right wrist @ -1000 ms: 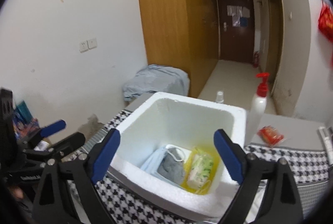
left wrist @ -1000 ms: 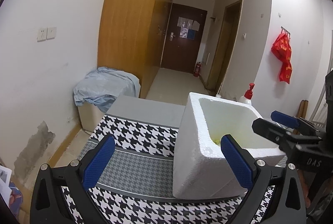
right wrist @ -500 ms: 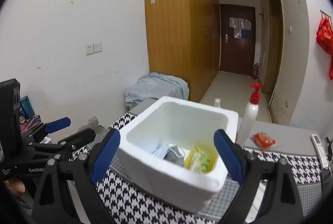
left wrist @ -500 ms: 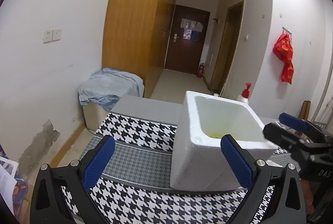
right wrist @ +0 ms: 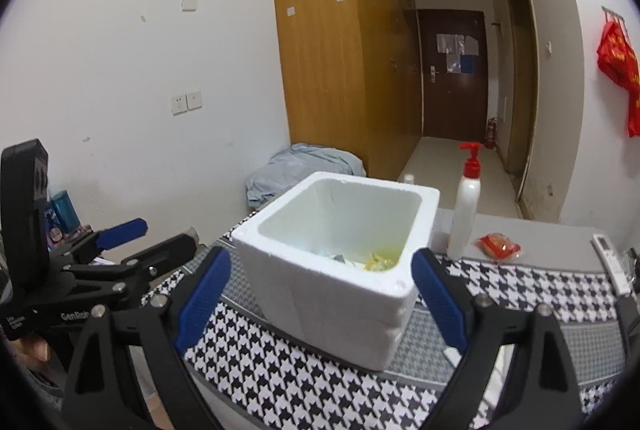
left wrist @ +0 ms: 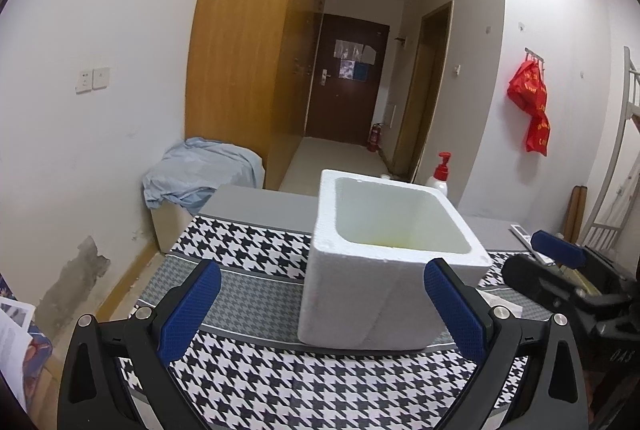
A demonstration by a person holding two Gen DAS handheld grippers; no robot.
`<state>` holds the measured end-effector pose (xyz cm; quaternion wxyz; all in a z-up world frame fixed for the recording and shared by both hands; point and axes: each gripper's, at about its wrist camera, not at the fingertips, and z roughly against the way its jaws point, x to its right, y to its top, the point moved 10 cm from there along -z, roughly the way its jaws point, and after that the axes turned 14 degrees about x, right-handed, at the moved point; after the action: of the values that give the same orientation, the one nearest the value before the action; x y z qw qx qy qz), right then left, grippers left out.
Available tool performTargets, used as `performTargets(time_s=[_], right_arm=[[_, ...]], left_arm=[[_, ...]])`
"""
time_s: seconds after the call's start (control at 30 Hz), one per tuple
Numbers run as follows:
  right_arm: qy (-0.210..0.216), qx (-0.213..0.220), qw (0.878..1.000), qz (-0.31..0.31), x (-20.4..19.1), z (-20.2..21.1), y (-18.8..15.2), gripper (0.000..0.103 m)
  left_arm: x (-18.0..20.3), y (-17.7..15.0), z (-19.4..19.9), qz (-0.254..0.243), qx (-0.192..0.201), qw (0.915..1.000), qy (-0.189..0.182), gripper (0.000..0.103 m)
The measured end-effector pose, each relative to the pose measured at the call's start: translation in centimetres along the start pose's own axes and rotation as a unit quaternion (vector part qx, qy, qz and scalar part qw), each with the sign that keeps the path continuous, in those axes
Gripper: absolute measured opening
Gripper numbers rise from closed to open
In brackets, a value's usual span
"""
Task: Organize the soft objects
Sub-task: 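Withdraw both grippers from the foam box toward the white towel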
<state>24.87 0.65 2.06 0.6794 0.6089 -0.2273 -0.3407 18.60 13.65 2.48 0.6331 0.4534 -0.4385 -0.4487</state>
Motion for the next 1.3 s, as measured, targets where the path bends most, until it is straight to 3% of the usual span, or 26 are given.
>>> performTargets(time_s=[0.13, 1.0, 1.3], right_arm=[[-0.022, 0.004, 1.0, 0.02, 0.5, 0.8, -0.3, 0.096], [-0.072, 0.022, 0.997, 0.003, 4.7, 5.4, -3.9, 0.096], [-0.093, 0.013, 0.996, -0.001, 6.5, 5.4, -5.2, 0.096]], left_arm=[[0.7, -0.1, 0.2, -0.004, 0.001, 1.0, -0.006, 0.102], [5.2, -3.6, 1.3, -0.028, 0.013, 0.999, -0.033, 0.102], [5.6, -5.1, 0.2, -0.039, 0.006, 0.999, -0.022, 0.102]])
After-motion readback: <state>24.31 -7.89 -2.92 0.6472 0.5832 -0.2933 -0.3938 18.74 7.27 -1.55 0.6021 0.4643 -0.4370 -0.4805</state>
